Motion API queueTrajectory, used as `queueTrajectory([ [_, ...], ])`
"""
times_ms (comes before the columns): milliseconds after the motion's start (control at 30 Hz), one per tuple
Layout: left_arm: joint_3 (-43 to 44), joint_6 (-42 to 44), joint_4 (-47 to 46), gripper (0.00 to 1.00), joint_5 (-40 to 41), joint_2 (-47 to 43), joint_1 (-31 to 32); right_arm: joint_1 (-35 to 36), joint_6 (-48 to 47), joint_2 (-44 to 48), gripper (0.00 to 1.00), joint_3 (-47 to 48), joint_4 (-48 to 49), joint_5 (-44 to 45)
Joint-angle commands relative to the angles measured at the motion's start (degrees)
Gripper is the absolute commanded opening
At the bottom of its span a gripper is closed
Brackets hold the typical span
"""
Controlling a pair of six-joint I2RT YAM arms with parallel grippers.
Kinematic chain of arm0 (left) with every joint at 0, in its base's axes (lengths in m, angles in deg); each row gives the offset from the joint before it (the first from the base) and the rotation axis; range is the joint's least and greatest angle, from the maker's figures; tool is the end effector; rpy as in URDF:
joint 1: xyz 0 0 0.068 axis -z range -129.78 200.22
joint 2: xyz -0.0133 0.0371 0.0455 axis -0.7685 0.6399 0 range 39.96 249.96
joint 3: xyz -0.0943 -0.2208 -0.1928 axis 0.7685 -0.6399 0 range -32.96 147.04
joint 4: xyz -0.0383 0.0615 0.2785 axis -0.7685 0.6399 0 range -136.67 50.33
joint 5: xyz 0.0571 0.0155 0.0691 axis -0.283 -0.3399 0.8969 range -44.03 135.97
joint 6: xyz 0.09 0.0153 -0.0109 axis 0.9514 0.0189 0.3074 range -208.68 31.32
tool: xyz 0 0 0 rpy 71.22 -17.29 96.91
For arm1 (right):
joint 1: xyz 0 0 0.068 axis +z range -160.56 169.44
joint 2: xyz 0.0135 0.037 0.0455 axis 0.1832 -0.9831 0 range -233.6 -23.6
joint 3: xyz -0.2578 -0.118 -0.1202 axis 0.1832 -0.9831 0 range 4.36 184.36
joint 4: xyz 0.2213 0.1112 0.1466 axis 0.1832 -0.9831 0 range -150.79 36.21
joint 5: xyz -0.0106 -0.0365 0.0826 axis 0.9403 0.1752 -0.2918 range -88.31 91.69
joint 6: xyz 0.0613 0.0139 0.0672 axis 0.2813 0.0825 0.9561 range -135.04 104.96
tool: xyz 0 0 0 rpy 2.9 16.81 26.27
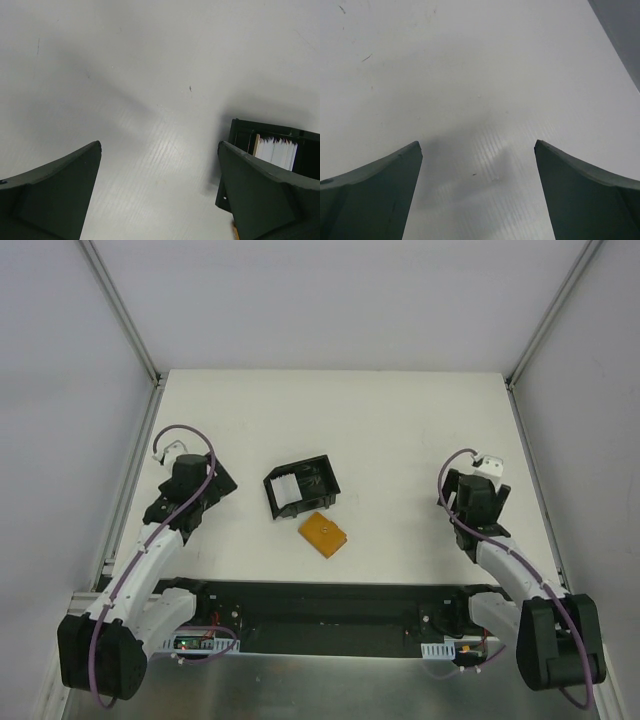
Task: Put the credit cards into the card holder
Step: Reset both arms
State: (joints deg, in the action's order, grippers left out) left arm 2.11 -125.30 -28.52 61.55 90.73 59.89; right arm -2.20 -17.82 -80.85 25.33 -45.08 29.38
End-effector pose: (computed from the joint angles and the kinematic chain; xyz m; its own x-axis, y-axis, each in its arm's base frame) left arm 0.2370 -0.0180 0.2445 -0.4061 -0.5137 -0.7558 -0.3741 0.8480 -0.3754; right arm 0.2467 -0.0026 0.1847 -0.4709 -0.1127 -0.8750 0.2563 0.9316 -0.2579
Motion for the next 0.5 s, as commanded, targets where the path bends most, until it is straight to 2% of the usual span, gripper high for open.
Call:
queueTrajectory([
  [0,3.2,2.5,-2.9,0.99,3.6,1.4,-0.3,-1.6,-6.3,-3.3,0.96,-2.9,19.0,-0.1],
  [100,3.5,3.6,-3.8,0.99,4.3,1.8,-0.3,-3.1,-7.2,-7.9,0.96,-4.3,26.6,-1.8],
  [267,3.2,4.3,-6.0,0.99,4.6,1.5,-0.3,-4.3,-10.7,-12.7,0.96,-1.7,31.2,-5.7],
  [367,3.0,4.4,-6.7,0.99,4.4,1.6,-0.3,-4.7,-13.3,-18.0,0.96,-6.8,46.3,-9.8],
  [400,2.9,4.2,-6.7,0.99,4.5,1.6,-0.3,-4.6,-13.6,-17.9,0.96,-8.3,47.6,-12.2],
  [433,2.7,4.1,-6.8,0.99,4.5,1.7,-0.3,-4.6,-13.9,-20.2,0.96,-9.9,54.4,-11.5],
  [467,2.5,4.3,-7.1,0.99,4.5,1.5,-0.3,-4.6,-13.7,-19.4,0.96,-10.0,53.8,-11.5],
])
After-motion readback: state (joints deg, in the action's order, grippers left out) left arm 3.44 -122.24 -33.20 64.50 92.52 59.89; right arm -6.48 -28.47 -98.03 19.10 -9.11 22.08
